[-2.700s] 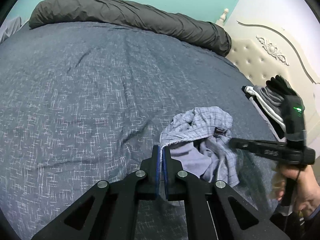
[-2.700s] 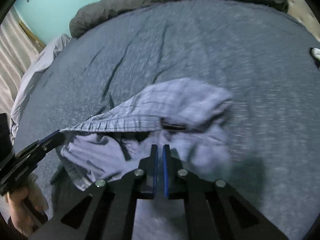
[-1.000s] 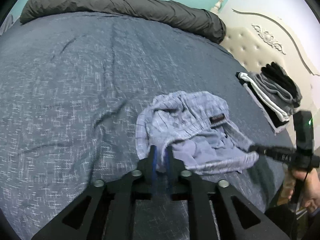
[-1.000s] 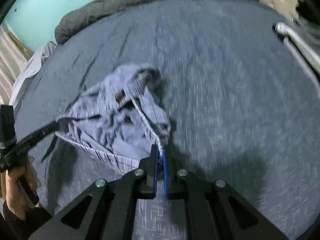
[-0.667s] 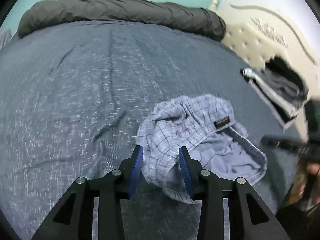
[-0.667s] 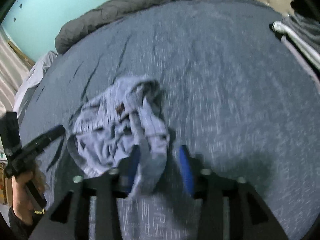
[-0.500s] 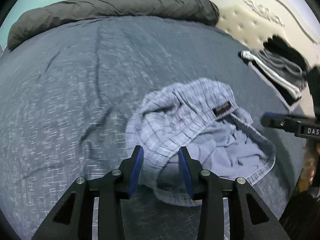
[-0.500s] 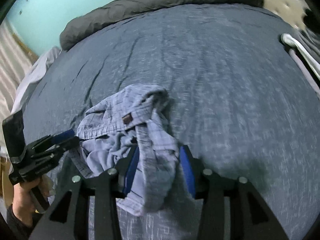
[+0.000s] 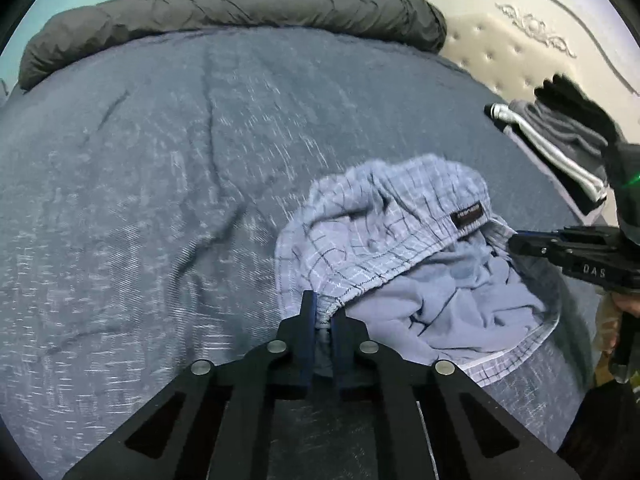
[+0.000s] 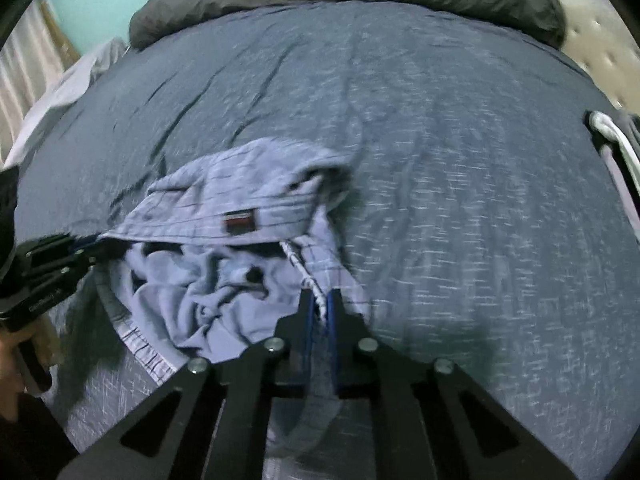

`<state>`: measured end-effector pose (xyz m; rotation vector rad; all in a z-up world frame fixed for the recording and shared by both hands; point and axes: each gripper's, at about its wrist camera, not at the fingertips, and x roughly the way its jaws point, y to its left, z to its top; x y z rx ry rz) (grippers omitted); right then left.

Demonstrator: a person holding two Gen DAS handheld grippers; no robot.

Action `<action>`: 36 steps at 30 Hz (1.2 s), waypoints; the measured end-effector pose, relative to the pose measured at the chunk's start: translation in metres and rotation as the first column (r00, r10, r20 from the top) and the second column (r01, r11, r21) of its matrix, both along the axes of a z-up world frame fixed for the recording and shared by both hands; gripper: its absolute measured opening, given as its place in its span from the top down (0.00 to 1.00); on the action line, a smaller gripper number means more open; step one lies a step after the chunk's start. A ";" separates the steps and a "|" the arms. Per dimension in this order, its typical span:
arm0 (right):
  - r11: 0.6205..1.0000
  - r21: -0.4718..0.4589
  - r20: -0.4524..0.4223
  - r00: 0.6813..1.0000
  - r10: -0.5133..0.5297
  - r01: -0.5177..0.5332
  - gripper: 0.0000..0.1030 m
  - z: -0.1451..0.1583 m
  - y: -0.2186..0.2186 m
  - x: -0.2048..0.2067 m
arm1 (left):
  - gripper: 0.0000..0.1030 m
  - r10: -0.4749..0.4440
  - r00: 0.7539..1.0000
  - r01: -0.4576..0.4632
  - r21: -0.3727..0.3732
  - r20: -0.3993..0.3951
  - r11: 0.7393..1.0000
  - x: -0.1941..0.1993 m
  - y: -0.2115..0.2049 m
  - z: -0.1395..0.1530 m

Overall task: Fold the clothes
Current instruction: 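Spread the shirt between both grippers, pulling the grippers apart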

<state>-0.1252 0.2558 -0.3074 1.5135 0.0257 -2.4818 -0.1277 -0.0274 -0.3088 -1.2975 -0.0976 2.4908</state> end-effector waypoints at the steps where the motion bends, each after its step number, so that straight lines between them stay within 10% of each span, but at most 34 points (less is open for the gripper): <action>1: 1.000 -0.009 -0.013 1.000 -0.020 0.020 0.95 0.005 0.007 0.002 | 0.95 0.012 1.000 -0.012 0.007 -0.012 1.000 0.001 -0.004 0.004; 9: 0.991 -0.049 -0.101 0.986 -0.132 0.128 0.96 0.043 0.049 0.010 | 0.95 0.155 0.986 -0.145 0.137 -0.059 0.980 0.024 -0.054 0.034; 36: 0.995 -0.076 -0.008 0.998 -0.065 0.064 0.84 0.014 0.040 0.006 | 0.88 0.119 0.992 -0.120 0.009 0.045 0.993 0.015 -0.036 -0.002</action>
